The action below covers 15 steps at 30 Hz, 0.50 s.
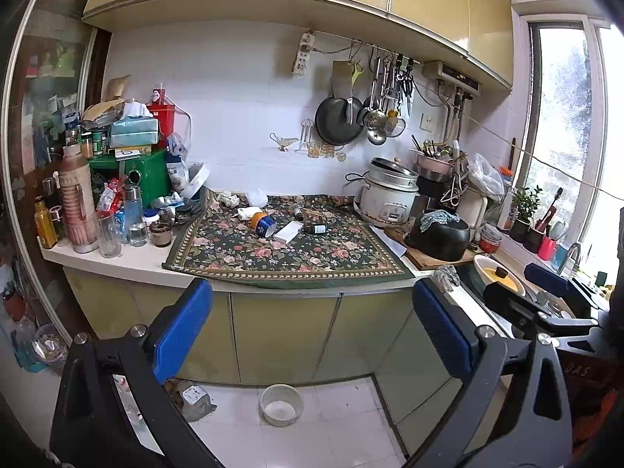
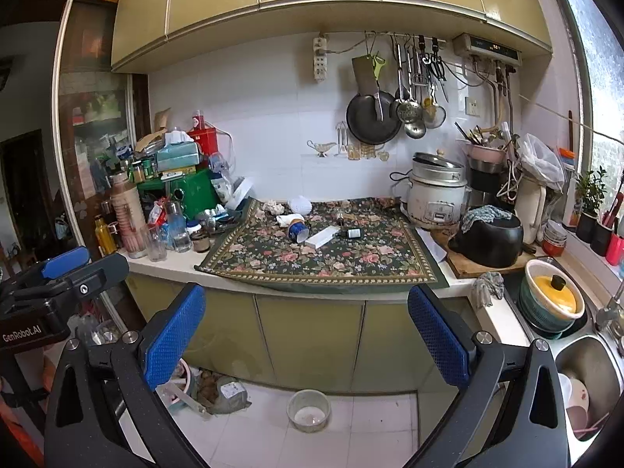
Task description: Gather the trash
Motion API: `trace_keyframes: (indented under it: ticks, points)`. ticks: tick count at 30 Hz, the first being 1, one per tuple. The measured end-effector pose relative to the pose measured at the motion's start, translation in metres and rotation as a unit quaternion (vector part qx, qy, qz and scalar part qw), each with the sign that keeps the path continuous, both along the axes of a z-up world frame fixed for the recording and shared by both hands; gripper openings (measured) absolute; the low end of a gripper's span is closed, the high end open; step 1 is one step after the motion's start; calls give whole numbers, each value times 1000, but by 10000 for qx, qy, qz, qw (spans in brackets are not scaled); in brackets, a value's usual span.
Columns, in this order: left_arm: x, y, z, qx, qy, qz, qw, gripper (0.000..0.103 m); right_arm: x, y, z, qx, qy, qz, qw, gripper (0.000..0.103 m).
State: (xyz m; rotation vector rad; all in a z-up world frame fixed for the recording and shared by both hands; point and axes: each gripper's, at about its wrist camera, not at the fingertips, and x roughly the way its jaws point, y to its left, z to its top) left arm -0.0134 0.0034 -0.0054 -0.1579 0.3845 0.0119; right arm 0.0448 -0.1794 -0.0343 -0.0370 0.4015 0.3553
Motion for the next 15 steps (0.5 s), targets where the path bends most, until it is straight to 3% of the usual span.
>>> trace_keyframes:
  ticks: [15]
  points:
    - [2, -1, -14, -2, 226, -110, 9997, 103, -1, -7, -10, -22, 301, -157, 9994, 103]
